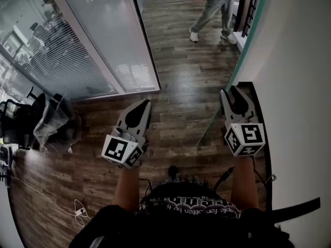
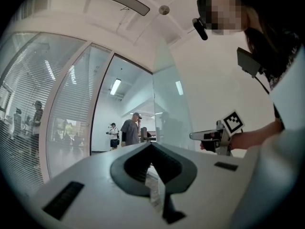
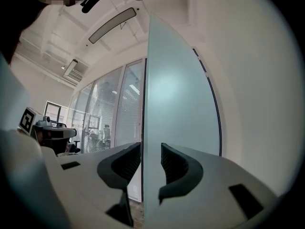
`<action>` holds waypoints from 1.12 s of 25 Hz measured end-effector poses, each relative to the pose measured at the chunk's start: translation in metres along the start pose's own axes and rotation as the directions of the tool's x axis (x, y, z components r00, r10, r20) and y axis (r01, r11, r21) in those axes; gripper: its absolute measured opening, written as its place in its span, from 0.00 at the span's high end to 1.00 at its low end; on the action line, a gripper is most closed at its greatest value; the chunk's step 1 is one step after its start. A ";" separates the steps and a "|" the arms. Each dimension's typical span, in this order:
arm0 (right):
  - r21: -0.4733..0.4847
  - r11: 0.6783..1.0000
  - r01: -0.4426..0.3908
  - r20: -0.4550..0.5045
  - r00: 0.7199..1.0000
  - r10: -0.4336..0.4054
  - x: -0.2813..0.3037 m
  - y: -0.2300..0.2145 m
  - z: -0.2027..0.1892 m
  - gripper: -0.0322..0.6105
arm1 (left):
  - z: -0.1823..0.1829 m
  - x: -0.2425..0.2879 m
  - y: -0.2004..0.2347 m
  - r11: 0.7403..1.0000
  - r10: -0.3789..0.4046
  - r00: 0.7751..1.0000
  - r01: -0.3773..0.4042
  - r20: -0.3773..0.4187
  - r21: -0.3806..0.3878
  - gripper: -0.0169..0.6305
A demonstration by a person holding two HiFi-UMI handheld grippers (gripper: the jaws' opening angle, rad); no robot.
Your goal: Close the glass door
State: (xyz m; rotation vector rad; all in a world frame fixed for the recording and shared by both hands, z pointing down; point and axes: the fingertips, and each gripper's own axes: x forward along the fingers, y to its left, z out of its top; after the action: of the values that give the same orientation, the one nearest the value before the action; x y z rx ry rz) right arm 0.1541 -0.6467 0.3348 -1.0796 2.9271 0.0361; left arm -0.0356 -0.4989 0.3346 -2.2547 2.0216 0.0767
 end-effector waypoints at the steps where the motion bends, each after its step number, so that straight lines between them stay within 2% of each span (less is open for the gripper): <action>1: -0.007 1.000 0.001 -0.001 1.000 -0.001 0.004 0.002 -0.001 0.76 | -0.002 0.000 0.004 1.000 0.005 1.000 -0.005 -0.005 0.004 0.97; 6: -0.030 0.999 0.014 -0.003 1.000 -0.014 0.028 0.012 -0.004 0.76 | -0.007 0.002 0.026 1.000 0.028 0.999 -0.028 -0.022 0.009 0.97; 18: -0.034 0.998 -0.053 -0.001 0.999 0.053 0.087 0.051 -0.005 0.75 | -0.010 0.012 0.082 0.999 0.039 0.999 -0.039 -0.005 0.013 0.97; 25: 0.004 0.989 -0.149 0.037 0.988 0.149 0.111 0.074 -0.004 0.75 | -0.014 0.005 0.116 0.998 0.061 0.998 -0.061 -0.010 0.004 0.97; 28: 0.004 0.988 -0.158 0.036 0.987 0.157 0.118 0.071 -0.009 0.75 | -0.018 0.003 0.133 0.997 0.079 0.997 -0.079 -0.022 0.006 0.97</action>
State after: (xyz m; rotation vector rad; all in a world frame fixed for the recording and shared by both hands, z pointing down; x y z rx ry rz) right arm 0.0180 -0.6696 0.3418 -0.8352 2.9707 0.0468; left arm -0.1681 -0.5178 0.3453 -2.1815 2.1193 0.0530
